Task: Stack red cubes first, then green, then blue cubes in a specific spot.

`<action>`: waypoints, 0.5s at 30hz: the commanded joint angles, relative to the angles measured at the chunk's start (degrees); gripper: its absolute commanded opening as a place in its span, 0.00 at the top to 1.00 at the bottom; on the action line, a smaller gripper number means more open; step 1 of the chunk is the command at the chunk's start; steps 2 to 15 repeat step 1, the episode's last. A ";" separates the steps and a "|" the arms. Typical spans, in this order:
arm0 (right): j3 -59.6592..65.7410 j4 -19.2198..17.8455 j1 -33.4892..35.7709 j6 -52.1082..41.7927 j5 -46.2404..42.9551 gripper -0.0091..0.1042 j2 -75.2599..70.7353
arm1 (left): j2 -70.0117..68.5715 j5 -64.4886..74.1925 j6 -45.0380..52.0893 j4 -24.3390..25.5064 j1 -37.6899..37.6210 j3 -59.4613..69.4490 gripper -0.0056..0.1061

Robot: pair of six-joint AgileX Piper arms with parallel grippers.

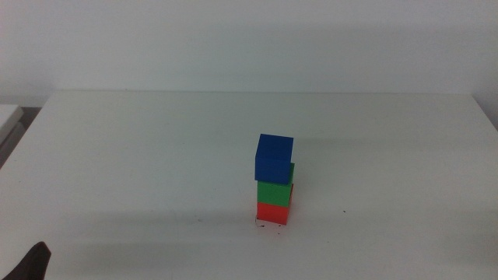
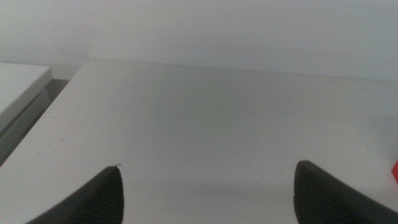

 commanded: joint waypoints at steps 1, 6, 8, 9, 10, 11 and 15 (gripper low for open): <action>0.22 -0.23 -0.20 -0.19 -0.47 0.15 -0.23 | -0.22 -0.79 0.00 -0.04 0.02 0.04 0.11; 0.22 -0.23 -0.20 -0.19 -0.47 0.15 -0.23 | -0.22 -0.79 0.00 -0.04 0.02 0.04 0.11; 0.22 -0.23 -0.20 -0.19 -0.47 0.15 -0.23 | -0.22 -0.79 0.00 -0.04 0.02 0.04 0.11; 0.22 -0.23 -0.20 -0.19 -0.47 0.15 -0.23 | -0.22 -0.79 0.00 -0.04 0.02 0.04 0.11; 0.22 -0.23 -0.20 -0.19 -0.47 0.15 -0.23 | -0.22 -0.79 0.00 -0.04 0.02 0.04 0.11; 0.22 -0.23 -0.20 -0.19 -0.47 0.15 -0.23 | -0.22 -0.79 0.00 -0.04 0.02 0.04 0.11; 0.22 -0.23 -0.20 -0.19 -0.47 0.15 -0.23 | -0.22 -0.79 0.00 -0.04 0.02 0.04 0.11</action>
